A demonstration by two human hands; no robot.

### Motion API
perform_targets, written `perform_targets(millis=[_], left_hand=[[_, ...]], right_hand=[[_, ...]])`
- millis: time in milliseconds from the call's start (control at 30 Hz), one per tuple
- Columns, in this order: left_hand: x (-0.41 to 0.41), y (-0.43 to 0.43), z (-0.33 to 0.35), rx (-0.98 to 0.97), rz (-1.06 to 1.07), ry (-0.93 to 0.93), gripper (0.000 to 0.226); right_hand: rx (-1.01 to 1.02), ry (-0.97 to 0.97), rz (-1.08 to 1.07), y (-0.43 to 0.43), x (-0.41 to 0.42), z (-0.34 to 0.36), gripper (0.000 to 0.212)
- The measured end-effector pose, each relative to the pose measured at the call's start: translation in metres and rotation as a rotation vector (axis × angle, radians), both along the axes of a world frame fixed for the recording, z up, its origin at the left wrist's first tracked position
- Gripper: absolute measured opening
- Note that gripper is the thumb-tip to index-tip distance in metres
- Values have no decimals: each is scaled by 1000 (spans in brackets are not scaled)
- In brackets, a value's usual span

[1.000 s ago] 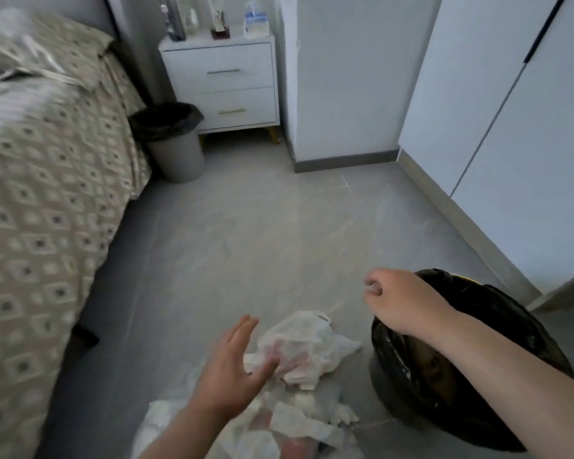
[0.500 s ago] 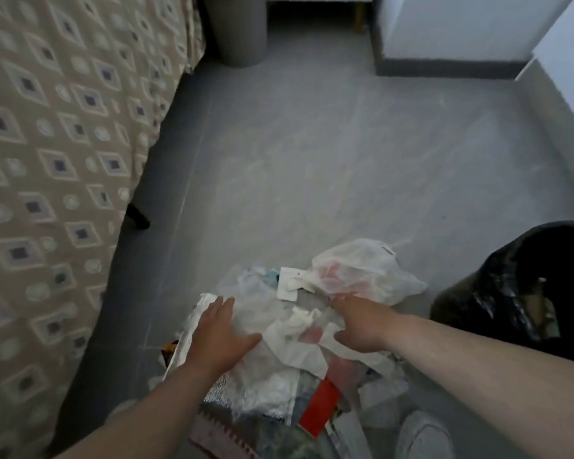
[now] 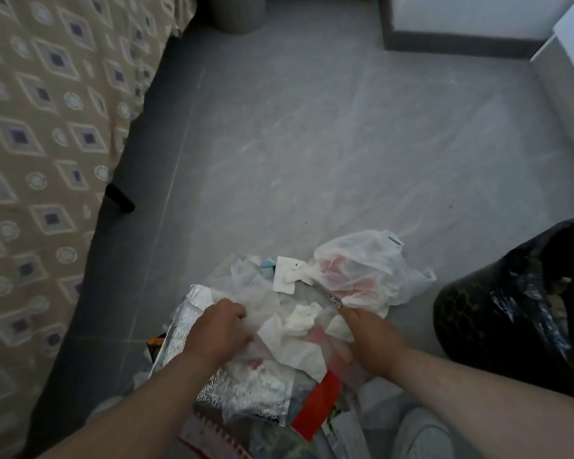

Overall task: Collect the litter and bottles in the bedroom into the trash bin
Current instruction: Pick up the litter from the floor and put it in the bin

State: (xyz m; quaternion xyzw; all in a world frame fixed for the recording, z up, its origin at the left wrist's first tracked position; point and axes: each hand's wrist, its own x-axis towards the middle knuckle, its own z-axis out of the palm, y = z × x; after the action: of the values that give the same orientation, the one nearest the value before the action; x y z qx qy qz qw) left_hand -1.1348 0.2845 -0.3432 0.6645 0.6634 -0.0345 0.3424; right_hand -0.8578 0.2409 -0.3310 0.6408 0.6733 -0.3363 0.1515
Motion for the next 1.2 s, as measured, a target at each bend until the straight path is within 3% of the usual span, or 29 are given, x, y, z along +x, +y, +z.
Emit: perform_targets(millis=[100,233,533,733,900,1200], left_hand=[[2,4,5,-42,135,-149,12],[-2,9,16,-109,348,-357,23],[-11,15,53,-74,592,-582,19],[-15,23,102,-21,598,-653,22],[-2,32,159,51,635,-781,20],[49,36,235,55,647,-1038,16]], right_hand=[[24,71,-130,4,5,7,51],[116,172,-289,11,10,15,35],[124,304,-476,33,11,63,13],[182,409,-537,42,7,129,31],[216,500,-586,44,13,192,6],[292,696,-794,12,56,268,10]])
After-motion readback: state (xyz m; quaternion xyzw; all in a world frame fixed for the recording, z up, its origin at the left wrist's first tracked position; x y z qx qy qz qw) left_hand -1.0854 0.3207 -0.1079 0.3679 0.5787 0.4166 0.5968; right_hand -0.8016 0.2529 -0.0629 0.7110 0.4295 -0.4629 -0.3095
